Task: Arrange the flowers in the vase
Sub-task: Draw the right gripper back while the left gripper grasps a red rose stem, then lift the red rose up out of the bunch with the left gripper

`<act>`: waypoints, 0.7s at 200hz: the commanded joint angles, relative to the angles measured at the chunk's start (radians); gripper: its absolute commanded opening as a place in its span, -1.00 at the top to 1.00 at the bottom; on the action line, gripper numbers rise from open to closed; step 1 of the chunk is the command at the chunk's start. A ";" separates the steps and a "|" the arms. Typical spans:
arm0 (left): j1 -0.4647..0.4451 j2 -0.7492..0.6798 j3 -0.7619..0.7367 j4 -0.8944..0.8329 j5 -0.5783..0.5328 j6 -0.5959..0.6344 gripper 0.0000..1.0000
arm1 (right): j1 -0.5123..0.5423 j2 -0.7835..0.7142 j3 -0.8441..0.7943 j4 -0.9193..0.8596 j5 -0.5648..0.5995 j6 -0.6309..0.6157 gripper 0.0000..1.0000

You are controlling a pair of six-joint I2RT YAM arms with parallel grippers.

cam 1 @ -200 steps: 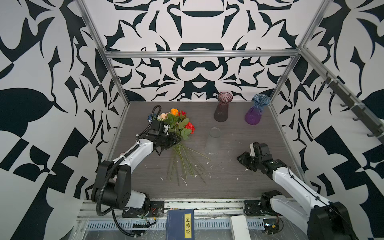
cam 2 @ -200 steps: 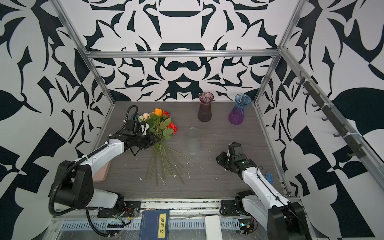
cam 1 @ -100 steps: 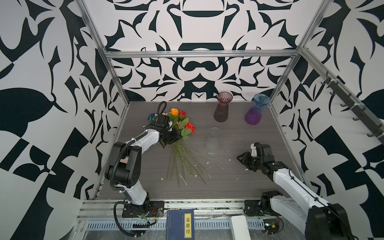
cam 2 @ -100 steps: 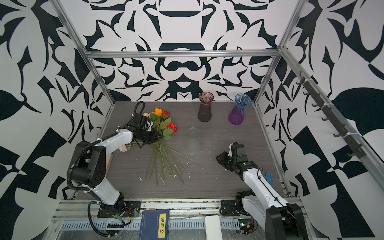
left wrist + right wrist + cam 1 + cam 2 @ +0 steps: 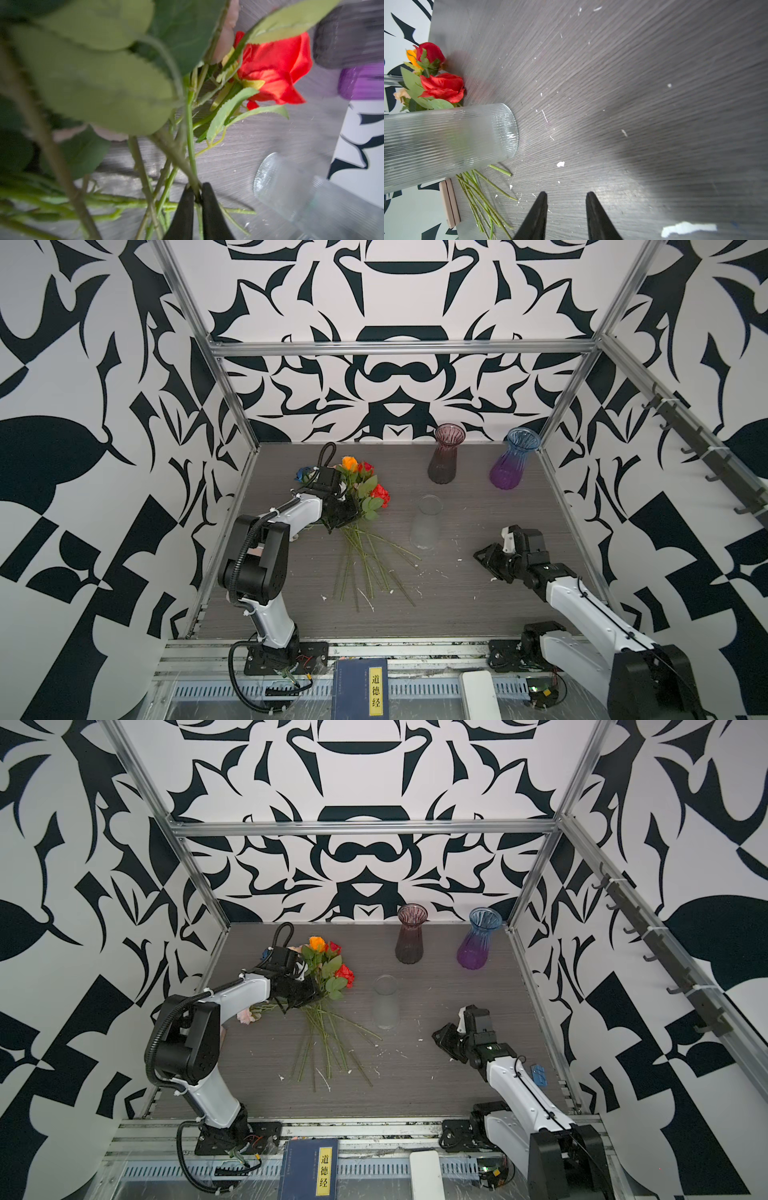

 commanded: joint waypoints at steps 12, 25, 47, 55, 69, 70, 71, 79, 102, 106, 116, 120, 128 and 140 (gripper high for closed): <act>-0.002 -0.037 0.028 -0.042 -0.015 0.007 0.94 | -0.010 -0.018 -0.005 0.019 -0.011 -0.004 0.30; -0.002 -0.061 0.028 -0.052 -0.017 0.008 0.96 | -0.010 -0.019 -0.006 0.017 -0.011 -0.004 0.30; -0.002 -0.117 0.026 -0.066 -0.017 0.008 0.98 | -0.012 -0.022 -0.007 0.016 -0.011 -0.003 0.30; -0.002 -0.139 0.027 -0.071 -0.017 0.008 0.98 | -0.012 -0.022 -0.007 0.016 -0.010 -0.003 0.30; -0.002 -0.178 0.033 -0.079 -0.011 0.007 0.98 | -0.012 -0.022 -0.007 0.014 -0.010 -0.001 0.30; -0.002 -0.180 0.034 -0.079 -0.009 0.008 0.98 | -0.012 -0.021 -0.007 0.014 -0.010 -0.001 0.30; -0.002 -0.183 0.036 -0.079 -0.008 0.008 0.98 | -0.012 -0.020 -0.007 0.014 -0.010 -0.001 0.30; -0.001 -0.207 0.039 -0.077 0.004 0.008 0.99 | -0.012 -0.020 -0.007 0.015 -0.008 -0.001 0.30; -0.001 -0.266 0.056 -0.072 0.043 0.010 1.00 | -0.012 -0.014 -0.004 0.009 -0.005 0.004 0.31; -0.002 -0.275 0.061 -0.074 0.044 0.011 1.00 | -0.012 -0.013 -0.004 0.008 -0.004 0.004 0.31; -0.002 -0.299 0.070 -0.080 0.046 0.017 1.00 | -0.012 -0.009 -0.002 0.008 -0.005 0.004 0.32; -0.001 -0.308 0.073 -0.081 0.049 0.019 1.00 | -0.012 -0.008 -0.002 0.008 -0.005 0.004 0.32; -0.001 -0.329 0.077 -0.080 0.054 0.025 1.00 | -0.012 -0.008 -0.002 0.007 -0.005 0.005 0.32; -0.001 -0.361 0.080 -0.074 0.058 0.038 1.00 | -0.012 -0.011 -0.002 0.006 -0.005 0.006 0.32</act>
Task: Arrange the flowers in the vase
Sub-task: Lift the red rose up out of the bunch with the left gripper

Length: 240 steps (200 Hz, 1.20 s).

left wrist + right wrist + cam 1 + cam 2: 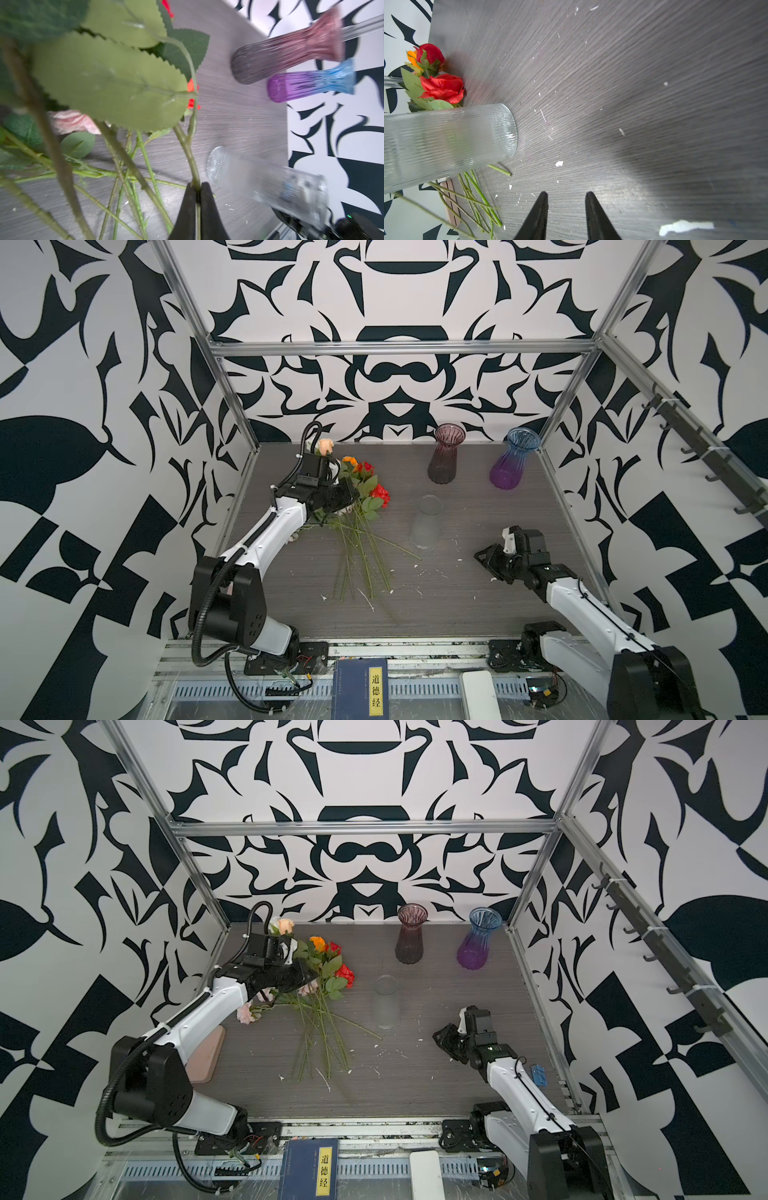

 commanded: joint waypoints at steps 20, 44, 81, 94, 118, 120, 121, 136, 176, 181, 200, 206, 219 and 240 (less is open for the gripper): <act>-0.001 -0.120 0.025 0.016 0.068 0.064 1.00 | -0.003 -0.009 0.003 0.003 0.002 0.005 0.32; -0.001 -0.175 0.021 0.062 0.145 0.088 1.00 | -0.003 -0.007 0.004 0.003 0.002 0.007 0.32; 0.026 -0.238 -0.007 0.171 0.273 0.019 1.00 | -0.003 0.001 0.004 0.001 0.002 0.008 0.32; 0.059 -0.228 -0.041 0.301 0.412 -0.095 1.00 | -0.003 0.001 0.005 0.000 0.002 0.009 0.32; 0.107 -0.200 -0.132 0.651 0.568 -0.377 1.00 | -0.003 -0.003 0.004 -0.005 0.007 0.010 0.32; 0.109 -0.199 -0.138 0.674 0.572 -0.396 1.00 | -0.003 -0.003 0.003 -0.005 0.007 0.010 0.32; 0.110 -0.198 -0.140 0.685 0.574 -0.405 1.00 | -0.003 -0.003 0.003 -0.005 0.007 0.010 0.32; 0.134 -0.199 -0.164 0.802 0.594 -0.509 1.00 | -0.003 -0.005 0.003 -0.007 0.008 0.011 0.33; 0.197 -0.108 -0.240 1.229 0.622 -0.849 1.00 | -0.003 -0.008 0.003 -0.011 0.011 0.013 0.33; 0.207 -0.091 -0.251 1.323 0.617 -0.922 1.00 | -0.003 -0.006 0.003 -0.009 0.011 0.013 0.33; 0.238 -0.008 -0.275 1.675 0.571 -1.191 1.00 | -0.003 -0.003 0.004 -0.010 0.011 0.013 0.33; 0.244 0.029 -0.271 1.769 0.556 -1.261 1.00 | -0.003 -0.001 0.004 -0.009 0.011 0.012 0.33; 0.250 0.065 -0.250 1.817 0.549 -1.337 1.00 | -0.003 0.001 0.005 -0.009 0.011 0.011 0.32; 0.251 0.052 -0.221 1.788 0.571 -1.298 1.00 | -0.003 0.006 0.007 -0.006 0.010 0.011 0.32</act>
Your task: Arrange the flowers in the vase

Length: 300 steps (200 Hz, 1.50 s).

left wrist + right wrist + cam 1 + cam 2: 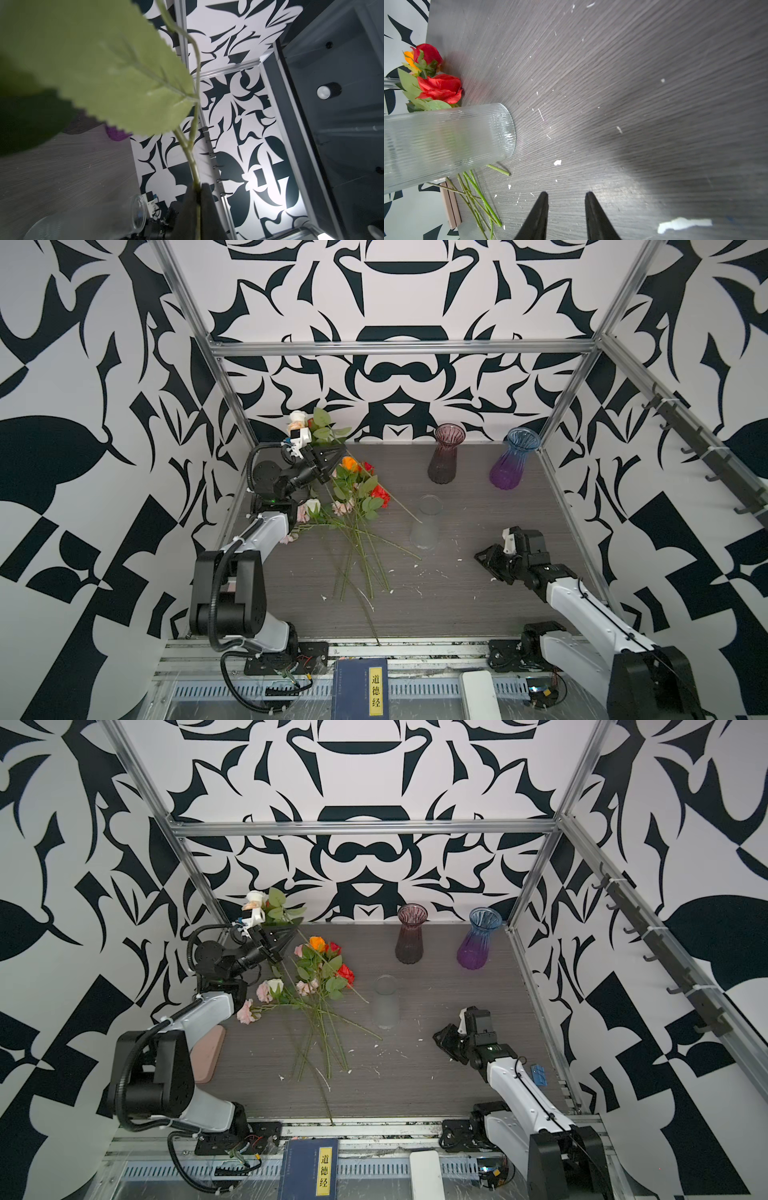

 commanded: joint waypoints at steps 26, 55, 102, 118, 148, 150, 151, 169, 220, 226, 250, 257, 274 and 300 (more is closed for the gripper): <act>0.002 -0.048 0.074 0.169 0.041 -0.108 1.00 | -0.003 0.007 0.006 0.000 0.010 0.005 0.32; 0.002 -0.098 0.095 0.022 0.074 0.003 1.00 | -0.003 0.007 0.007 0.002 0.010 0.006 0.32; -0.047 -0.331 0.220 -0.805 -0.027 0.637 1.00 | -0.003 0.013 0.006 0.004 0.010 0.005 0.32; -0.106 -0.409 0.250 -0.961 -0.213 0.817 1.00 | -0.003 0.021 0.008 0.009 0.006 0.005 0.32; -0.230 -0.437 0.280 -0.973 -0.364 0.968 1.00 | -0.003 0.018 0.007 0.009 0.005 0.006 0.32; -0.238 -0.432 0.285 -0.976 -0.365 0.976 1.00 | -0.003 0.018 0.007 0.009 0.005 0.006 0.32; -0.241 -0.431 0.287 -0.977 -0.365 0.980 1.00 | -0.003 0.017 0.006 0.009 0.005 0.006 0.32; -0.323 -0.396 0.338 -1.035 -0.405 1.073 1.00 | -0.003 0.016 0.006 0.009 0.005 0.006 0.32; -0.512 -0.321 0.426 -1.159 -0.707 1.318 1.00 | -0.003 0.016 0.004 0.015 -0.001 0.004 0.32; -0.528 -0.311 0.436 -1.168 -0.734 1.346 1.00 | -0.003 0.016 0.005 0.017 -0.003 0.003 0.32; -0.586 -0.273 0.462 -1.192 -0.836 1.440 1.00 | -0.003 0.015 0.003 0.020 -0.005 0.003 0.32; -0.592 -0.269 0.468 -1.188 -0.843 1.448 1.00 | -0.003 0.015 0.003 0.021 -0.005 0.003 0.32; -0.599 -0.216 0.493 -1.186 -0.844 1.447 1.00 | -0.003 0.018 0.003 0.027 -0.010 0.002 0.32; -0.605 -0.179 0.544 -1.186 -0.844 1.442 1.00 | -0.003 0.025 0.005 0.033 -0.014 0.001 0.32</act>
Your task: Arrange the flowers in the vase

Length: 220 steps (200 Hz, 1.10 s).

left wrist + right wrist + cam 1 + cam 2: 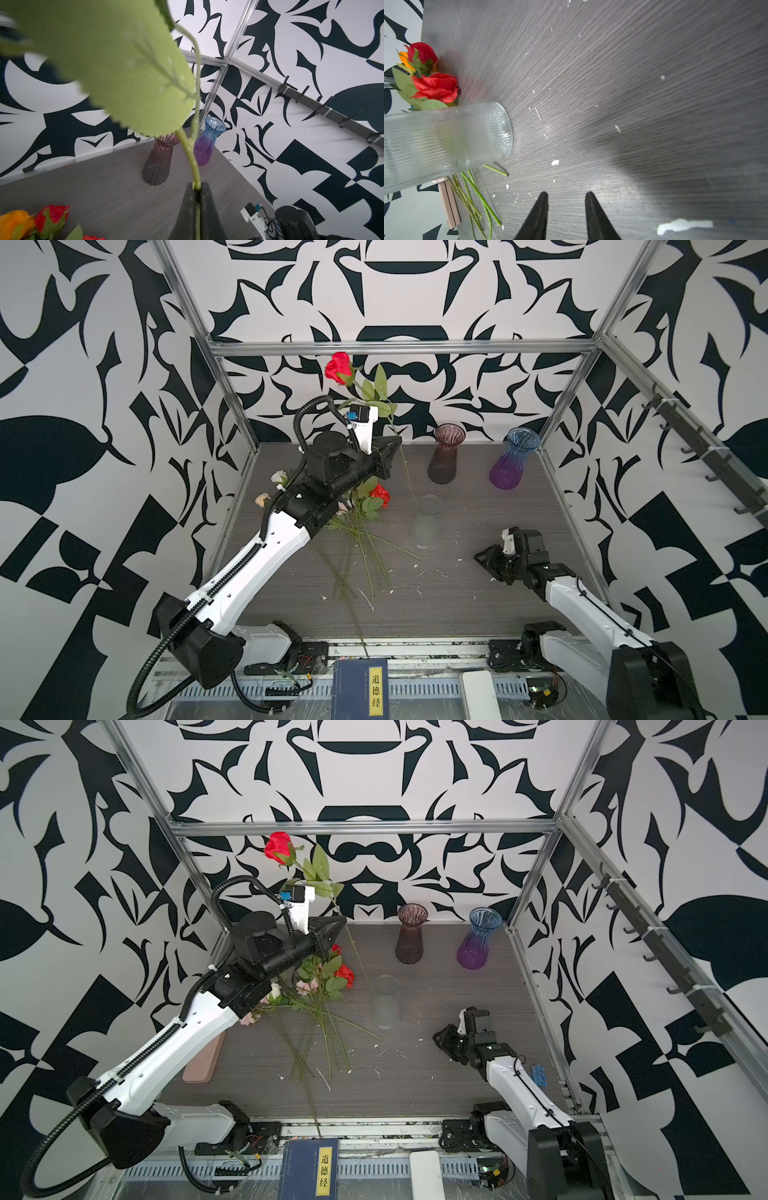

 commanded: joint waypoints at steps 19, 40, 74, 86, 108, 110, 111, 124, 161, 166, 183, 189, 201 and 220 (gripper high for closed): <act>-0.005 0.051 0.099 -0.001 -0.034 0.031 1.00 | -0.003 0.013 0.008 0.032 -0.015 -0.002 0.32; -0.010 0.071 0.133 -0.003 -0.031 0.030 1.00 | -0.004 0.024 0.009 0.039 -0.019 -0.005 0.32; -0.024 0.084 0.154 -0.003 -0.041 0.037 1.00 | -0.003 0.034 0.010 0.045 -0.026 -0.007 0.32; -0.029 0.082 0.154 -0.004 -0.041 0.038 1.00 | -0.003 0.032 0.009 0.046 -0.026 -0.007 0.32; -0.038 0.072 0.155 -0.007 -0.049 0.041 1.00 | -0.003 0.031 0.009 0.045 -0.026 -0.007 0.32; -0.040 0.071 0.155 -0.007 -0.050 0.042 1.00 | -0.003 0.031 0.009 0.044 -0.026 -0.006 0.32; -0.040 0.070 0.155 -0.007 -0.050 0.042 1.00 | -0.003 0.031 0.009 0.045 -0.026 -0.007 0.32; -0.042 0.061 0.156 -0.007 -0.053 0.045 1.00 | -0.003 0.026 0.008 0.044 -0.025 -0.007 0.32; -0.043 0.032 0.167 -0.024 -0.059 0.054 1.00 | -0.003 0.014 0.006 0.038 -0.020 -0.007 0.32; -0.045 0.029 0.168 -0.026 -0.060 0.057 1.00 | -0.003 0.014 0.006 0.038 -0.020 -0.007 0.32; -0.047 0.019 0.174 -0.035 -0.064 0.066 1.00 | -0.003 0.012 0.006 0.036 -0.020 -0.007 0.32; -0.048 0.017 0.177 -0.039 -0.066 0.068 1.00 | -0.003 0.012 0.006 0.036 -0.020 -0.007 0.32; -0.049 0.013 0.184 -0.045 -0.066 0.070 1.00 | -0.003 0.008 0.006 0.033 -0.018 -0.007 0.32; -0.051 0.010 0.194 -0.052 -0.067 0.073 1.00 | -0.003 0.005 0.006 0.032 -0.017 -0.006 0.32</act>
